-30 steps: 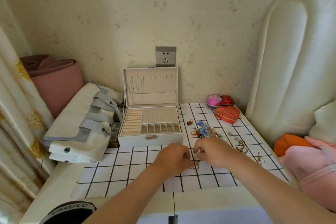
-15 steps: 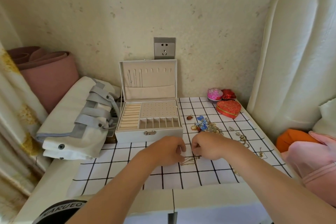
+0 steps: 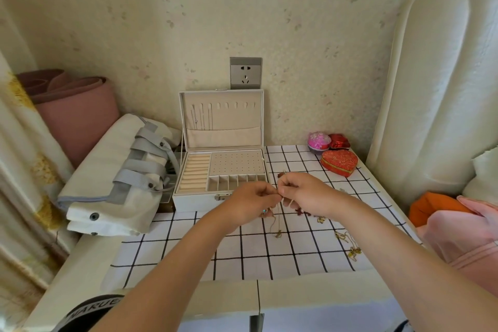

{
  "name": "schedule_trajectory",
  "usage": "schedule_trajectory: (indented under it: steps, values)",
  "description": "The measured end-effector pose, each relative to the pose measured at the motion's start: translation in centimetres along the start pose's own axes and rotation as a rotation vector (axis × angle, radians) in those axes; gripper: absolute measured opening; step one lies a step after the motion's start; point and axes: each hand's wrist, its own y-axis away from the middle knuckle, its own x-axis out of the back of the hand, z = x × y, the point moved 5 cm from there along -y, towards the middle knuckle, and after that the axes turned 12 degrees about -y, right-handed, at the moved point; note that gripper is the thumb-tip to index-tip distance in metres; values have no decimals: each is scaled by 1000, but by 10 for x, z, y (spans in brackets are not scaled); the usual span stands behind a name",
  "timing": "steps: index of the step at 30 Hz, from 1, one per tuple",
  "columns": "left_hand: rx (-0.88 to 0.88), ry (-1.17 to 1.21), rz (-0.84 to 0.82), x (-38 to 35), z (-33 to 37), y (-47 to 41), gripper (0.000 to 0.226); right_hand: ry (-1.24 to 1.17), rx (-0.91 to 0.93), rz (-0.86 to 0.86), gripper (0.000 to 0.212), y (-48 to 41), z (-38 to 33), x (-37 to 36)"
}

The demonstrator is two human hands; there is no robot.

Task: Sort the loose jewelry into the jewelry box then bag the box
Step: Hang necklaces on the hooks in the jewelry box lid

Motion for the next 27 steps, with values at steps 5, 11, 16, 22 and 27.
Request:
schedule_trajectory:
  steps: [5,11,16,22,27]
  values:
    - [11,74,95,17,4,4,13,-222,20,4,19,-1,-8,-3]
    - [-9,93,22,26,4,8,19,-336,20,-17,22,-2,-15,-8]
    - [-58,34,-7,36,9,11,23,-291,38,21,19,-5,-21,-10]
    - [-78,-182,-25,53,2,12,22,-257,-8,-37,14,-7,-18,-13]
    - [-3,-665,-116,67,-17,17,22,-19,-140,-106,33,-4,-17,-12]
